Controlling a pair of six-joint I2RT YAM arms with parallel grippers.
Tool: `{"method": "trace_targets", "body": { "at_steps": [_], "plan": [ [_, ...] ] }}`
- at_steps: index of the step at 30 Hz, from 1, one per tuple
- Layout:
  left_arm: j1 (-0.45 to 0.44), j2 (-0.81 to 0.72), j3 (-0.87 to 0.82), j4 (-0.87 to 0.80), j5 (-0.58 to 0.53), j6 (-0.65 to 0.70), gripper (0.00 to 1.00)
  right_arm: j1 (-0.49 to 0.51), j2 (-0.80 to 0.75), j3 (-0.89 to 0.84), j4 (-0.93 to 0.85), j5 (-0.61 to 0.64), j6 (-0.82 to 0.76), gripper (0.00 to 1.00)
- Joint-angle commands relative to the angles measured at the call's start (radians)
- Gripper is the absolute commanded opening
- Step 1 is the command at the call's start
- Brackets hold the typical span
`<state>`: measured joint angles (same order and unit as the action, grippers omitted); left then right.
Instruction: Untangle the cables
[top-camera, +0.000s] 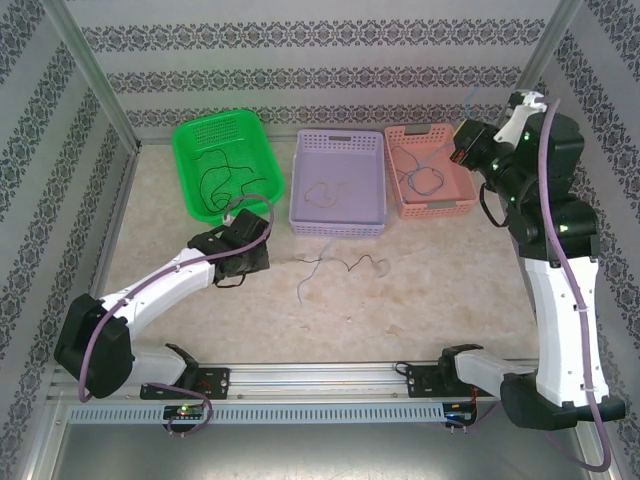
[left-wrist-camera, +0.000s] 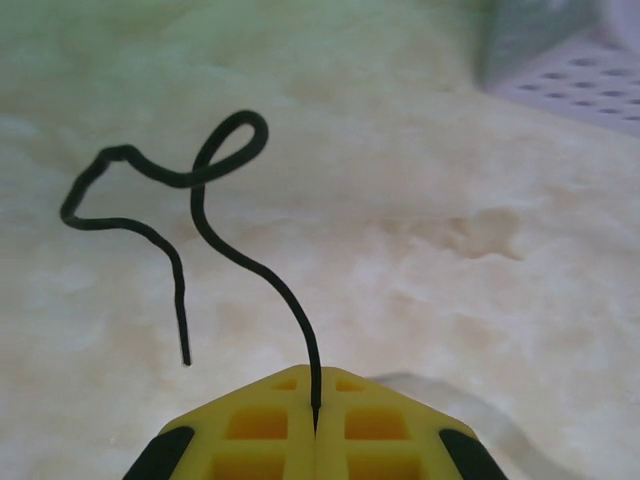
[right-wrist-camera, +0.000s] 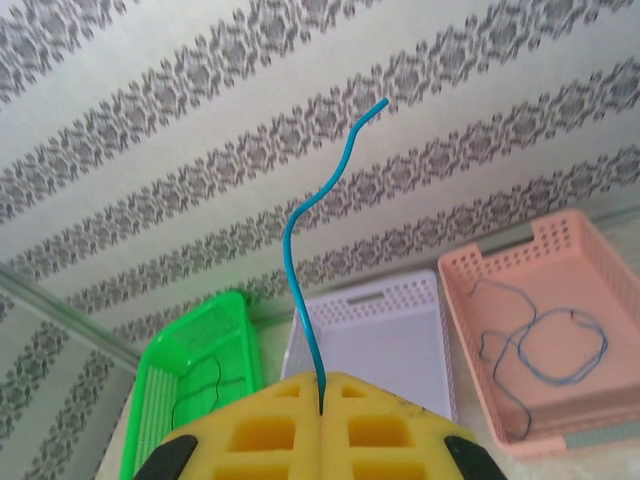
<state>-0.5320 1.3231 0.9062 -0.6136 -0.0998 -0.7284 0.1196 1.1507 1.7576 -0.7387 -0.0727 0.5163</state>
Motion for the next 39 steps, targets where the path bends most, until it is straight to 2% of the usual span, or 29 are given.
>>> {"method": "trace_targets", "body": {
  "at_steps": [1,6,12,13,16,18,20,22,25,30,34,39],
  "plan": [
    [0.039,-0.02,-0.019,-0.106,-0.073,-0.018,0.0,-0.009,0.023,0.071,0.034,0.073,-0.03,0.0],
    [0.093,-0.009,-0.032,-0.106,-0.077,-0.014,0.0,-0.009,0.06,0.174,0.058,0.081,-0.043,0.0],
    [0.116,0.049,0.024,-0.078,-0.055,-0.02,0.0,-0.011,0.11,0.291,0.075,0.05,-0.077,0.0],
    [0.116,0.055,0.039,-0.076,-0.046,-0.022,0.05,-0.01,0.113,0.297,0.077,0.058,-0.09,0.0],
    [0.112,0.04,0.083,-0.059,-0.017,-0.029,0.34,-0.011,0.119,0.308,0.092,0.076,-0.141,0.0],
    [0.103,0.003,0.114,-0.037,-0.002,-0.024,0.49,-0.014,0.126,0.31,0.111,0.075,-0.173,0.0],
    [0.088,-0.029,0.151,-0.018,0.011,-0.011,0.59,-0.019,0.134,0.31,0.127,0.066,-0.19,0.0],
    [0.074,-0.052,0.196,-0.014,0.02,0.005,0.64,-0.024,0.143,0.311,0.15,0.047,-0.2,0.0],
    [0.052,-0.071,0.273,-0.018,0.031,0.023,0.66,-0.028,0.156,0.301,0.195,-0.021,-0.2,0.0],
    [0.017,-0.106,0.342,0.102,0.106,0.069,0.65,-0.028,0.186,0.293,0.272,-0.163,-0.19,0.0],
    [0.012,-0.106,0.379,0.157,0.158,0.072,0.64,-0.029,0.215,0.308,0.332,-0.197,-0.19,0.0],
    [0.004,-0.081,0.411,0.163,0.208,0.078,0.62,-0.034,0.313,0.417,0.343,-0.185,-0.209,0.0]
  ]
}}
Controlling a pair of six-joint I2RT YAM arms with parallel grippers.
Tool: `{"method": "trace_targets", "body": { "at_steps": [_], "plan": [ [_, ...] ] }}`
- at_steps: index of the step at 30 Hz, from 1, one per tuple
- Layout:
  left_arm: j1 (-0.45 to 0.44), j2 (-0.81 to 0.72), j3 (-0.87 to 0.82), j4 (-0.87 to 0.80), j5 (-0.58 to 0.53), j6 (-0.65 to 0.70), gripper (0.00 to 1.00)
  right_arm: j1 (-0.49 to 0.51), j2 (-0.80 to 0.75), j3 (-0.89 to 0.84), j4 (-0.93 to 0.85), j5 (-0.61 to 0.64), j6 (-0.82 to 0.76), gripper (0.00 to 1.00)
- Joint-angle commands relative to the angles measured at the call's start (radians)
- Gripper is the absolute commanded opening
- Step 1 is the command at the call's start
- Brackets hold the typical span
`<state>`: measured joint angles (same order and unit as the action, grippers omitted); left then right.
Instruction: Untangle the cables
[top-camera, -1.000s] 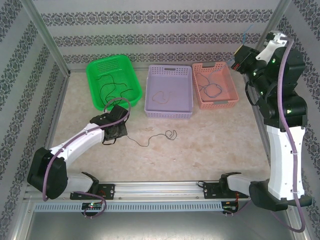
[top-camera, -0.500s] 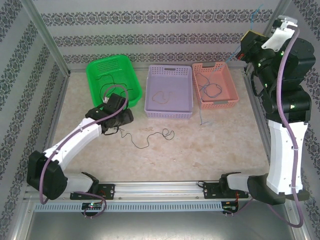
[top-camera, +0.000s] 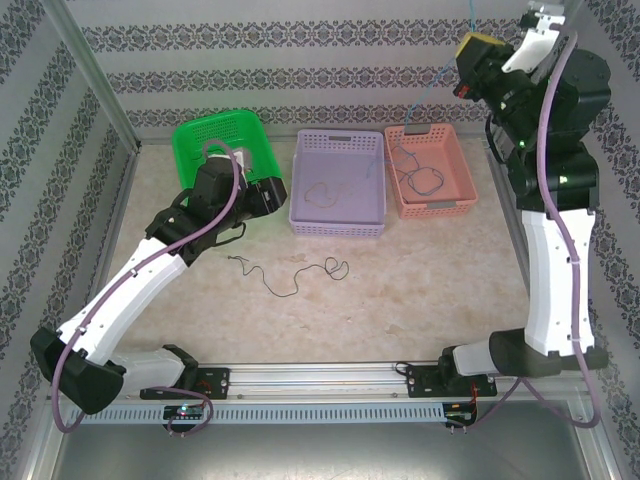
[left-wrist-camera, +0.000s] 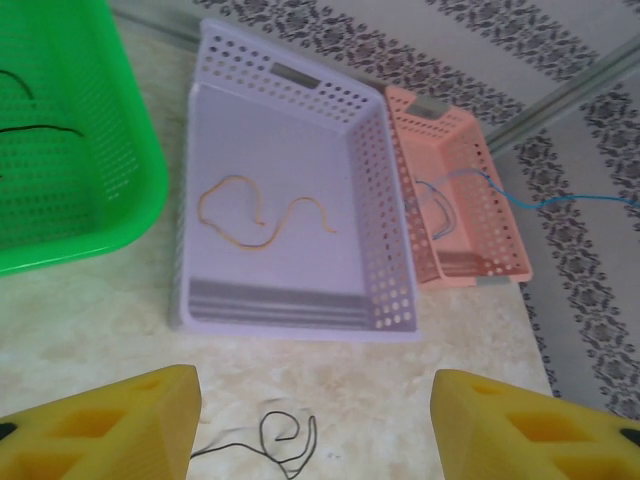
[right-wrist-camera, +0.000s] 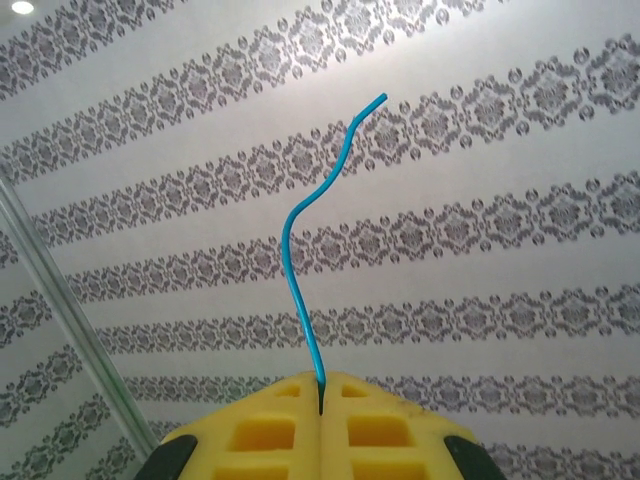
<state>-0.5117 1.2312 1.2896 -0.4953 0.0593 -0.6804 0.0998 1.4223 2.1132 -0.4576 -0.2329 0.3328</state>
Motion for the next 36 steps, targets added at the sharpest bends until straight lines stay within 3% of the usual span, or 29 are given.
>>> {"method": "trace_targets", "body": {
  "at_steps": [1,9,18,25,36],
  "plan": [
    [-0.017,0.01,0.027,0.048,0.051,0.03,0.62,-0.02,0.062,0.083,0.061,-0.025,-0.027,0.0],
    [-0.045,-0.017,0.031,0.088,0.116,0.049,0.63,-0.09,0.216,0.228,0.034,0.024,-0.04,0.0],
    [-0.084,0.008,0.185,0.096,0.276,0.123,0.64,-0.165,0.27,0.165,0.03,0.03,-0.049,0.0],
    [-0.116,0.09,0.401,0.003,0.292,0.18,0.64,-0.194,0.245,0.038,0.107,-0.006,0.013,0.0],
    [-0.117,0.113,0.403,-0.003,0.282,0.178,0.65,-0.207,0.248,0.158,0.115,-0.023,0.075,0.0]
  ]
}}
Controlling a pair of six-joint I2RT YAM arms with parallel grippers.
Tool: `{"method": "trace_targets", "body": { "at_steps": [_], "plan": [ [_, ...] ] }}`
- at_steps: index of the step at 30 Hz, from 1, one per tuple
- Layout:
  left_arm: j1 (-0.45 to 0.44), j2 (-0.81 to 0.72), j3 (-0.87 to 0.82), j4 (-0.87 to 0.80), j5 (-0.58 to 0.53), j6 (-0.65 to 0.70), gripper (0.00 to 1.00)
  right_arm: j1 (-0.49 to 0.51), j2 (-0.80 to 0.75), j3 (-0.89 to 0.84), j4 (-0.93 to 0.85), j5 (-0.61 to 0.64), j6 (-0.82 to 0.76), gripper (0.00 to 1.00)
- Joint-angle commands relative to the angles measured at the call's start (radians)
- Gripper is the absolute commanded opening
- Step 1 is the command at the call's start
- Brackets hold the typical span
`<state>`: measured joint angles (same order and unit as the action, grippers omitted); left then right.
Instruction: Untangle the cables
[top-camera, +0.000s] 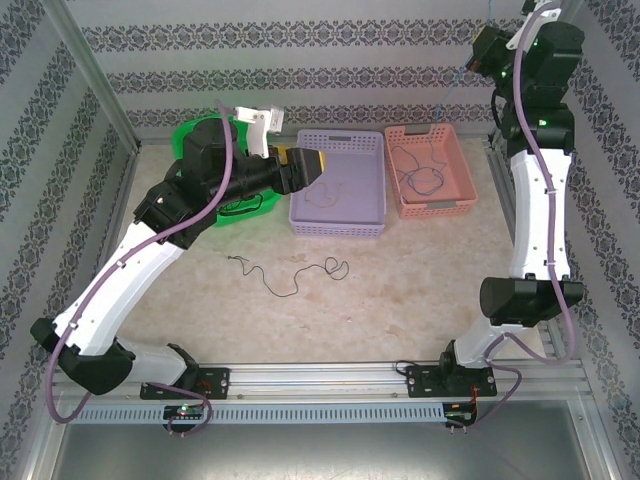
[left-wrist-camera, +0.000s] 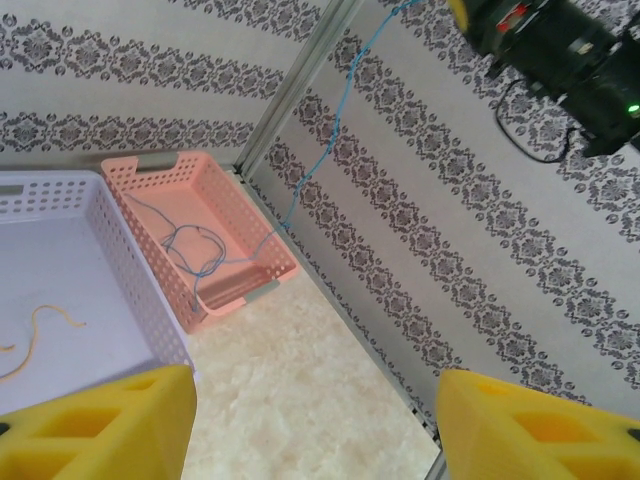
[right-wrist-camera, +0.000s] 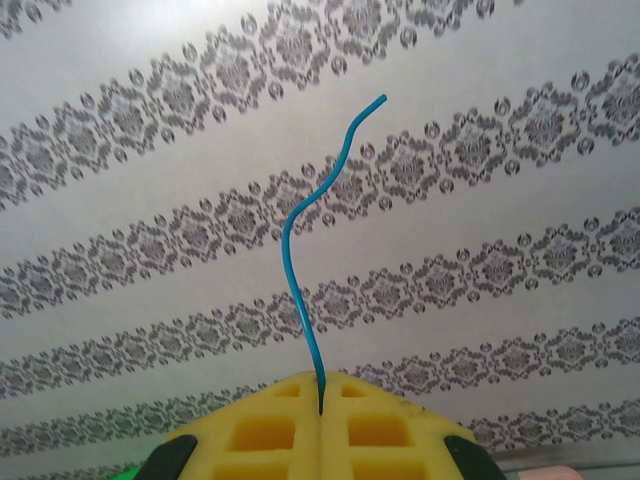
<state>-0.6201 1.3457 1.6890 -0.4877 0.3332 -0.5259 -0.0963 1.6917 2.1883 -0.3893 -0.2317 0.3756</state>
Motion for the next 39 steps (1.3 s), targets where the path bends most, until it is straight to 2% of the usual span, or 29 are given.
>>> {"method": "trace_targets", "body": {
  "at_steps": [1,9,14,20,26,33,39],
  "plan": [
    [-0.009,-0.002,-0.005,-0.006,0.008,0.023,0.65,-0.011,-0.019,0.111,0.04,-0.028,0.04,0.0],
    [-0.009,0.015,-0.011,0.02,0.031,0.021,0.65,-0.015,0.002,0.217,0.005,-0.016,0.05,0.0],
    [-0.009,0.03,0.037,0.011,0.045,0.019,0.65,-0.028,0.031,0.215,-0.007,-0.03,0.054,0.0],
    [-0.014,0.014,0.016,0.015,0.046,0.0,0.65,-0.047,0.036,0.121,-0.005,-0.035,0.053,0.0],
    [-0.018,-0.002,-0.002,0.012,0.032,-0.01,0.65,-0.055,0.013,-0.103,0.015,0.004,0.023,0.0],
    [-0.029,0.01,0.0,0.014,0.032,-0.036,0.65,-0.061,0.154,-0.181,-0.081,-0.013,-0.007,0.0],
    [-0.039,0.026,0.011,0.012,0.02,-0.054,0.65,-0.062,0.275,-0.186,-0.182,-0.015,0.04,0.0]
  ]
}}
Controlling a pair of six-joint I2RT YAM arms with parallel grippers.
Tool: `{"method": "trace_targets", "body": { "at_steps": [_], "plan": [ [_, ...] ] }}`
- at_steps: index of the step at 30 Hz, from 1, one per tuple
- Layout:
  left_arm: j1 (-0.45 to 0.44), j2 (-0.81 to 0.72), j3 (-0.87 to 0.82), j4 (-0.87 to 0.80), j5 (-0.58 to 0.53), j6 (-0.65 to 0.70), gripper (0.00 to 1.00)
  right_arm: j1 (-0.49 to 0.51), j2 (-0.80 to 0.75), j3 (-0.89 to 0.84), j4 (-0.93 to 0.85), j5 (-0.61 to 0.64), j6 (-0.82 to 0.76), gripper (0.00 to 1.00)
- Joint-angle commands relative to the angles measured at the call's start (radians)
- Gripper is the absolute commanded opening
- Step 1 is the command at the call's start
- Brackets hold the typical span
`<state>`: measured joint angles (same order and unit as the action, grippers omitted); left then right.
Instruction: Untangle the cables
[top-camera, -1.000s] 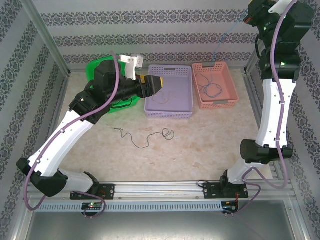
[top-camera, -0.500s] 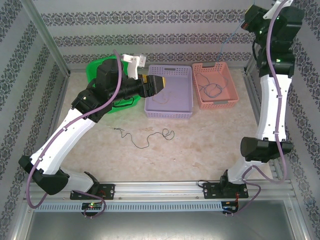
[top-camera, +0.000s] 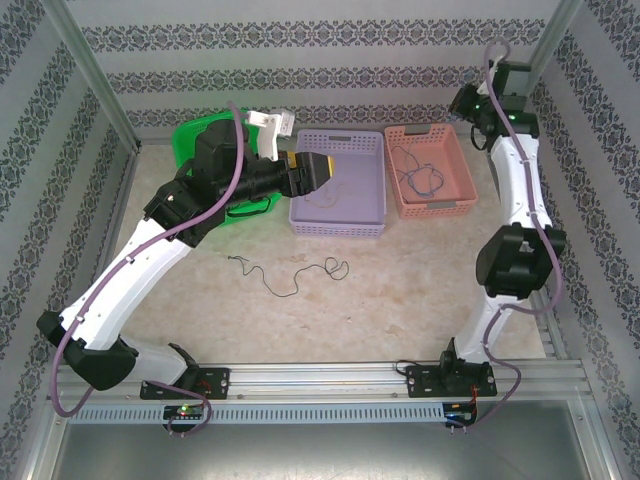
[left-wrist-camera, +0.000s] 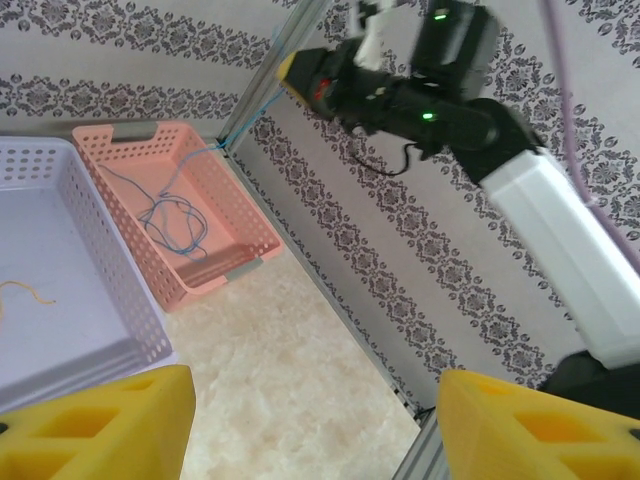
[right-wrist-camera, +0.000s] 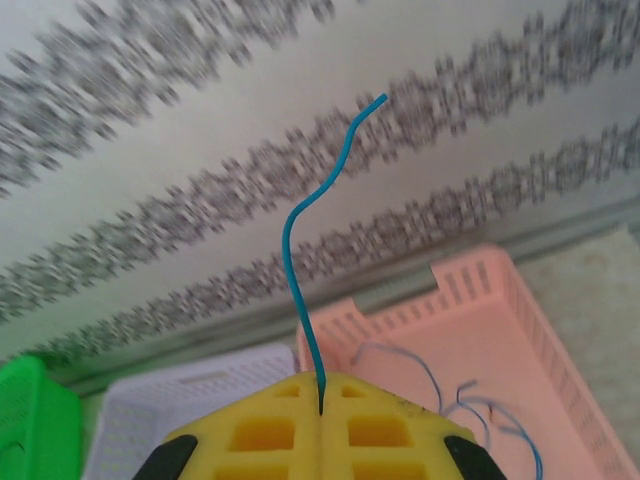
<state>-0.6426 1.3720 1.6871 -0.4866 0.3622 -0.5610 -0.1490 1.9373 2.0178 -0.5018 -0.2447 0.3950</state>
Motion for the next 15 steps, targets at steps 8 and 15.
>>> {"method": "trace_targets", "body": {
  "at_steps": [8,15],
  "plan": [
    [-0.02,0.035,0.033,0.005,-0.022,-0.032,0.65,0.002,0.235,0.092,-0.226,-0.028,0.067,0.0],
    [-0.02,0.056,0.039,-0.035,-0.042,-0.031,0.65,0.001,0.425,0.297,-0.368,-0.063,0.114,0.08]
  ]
}}
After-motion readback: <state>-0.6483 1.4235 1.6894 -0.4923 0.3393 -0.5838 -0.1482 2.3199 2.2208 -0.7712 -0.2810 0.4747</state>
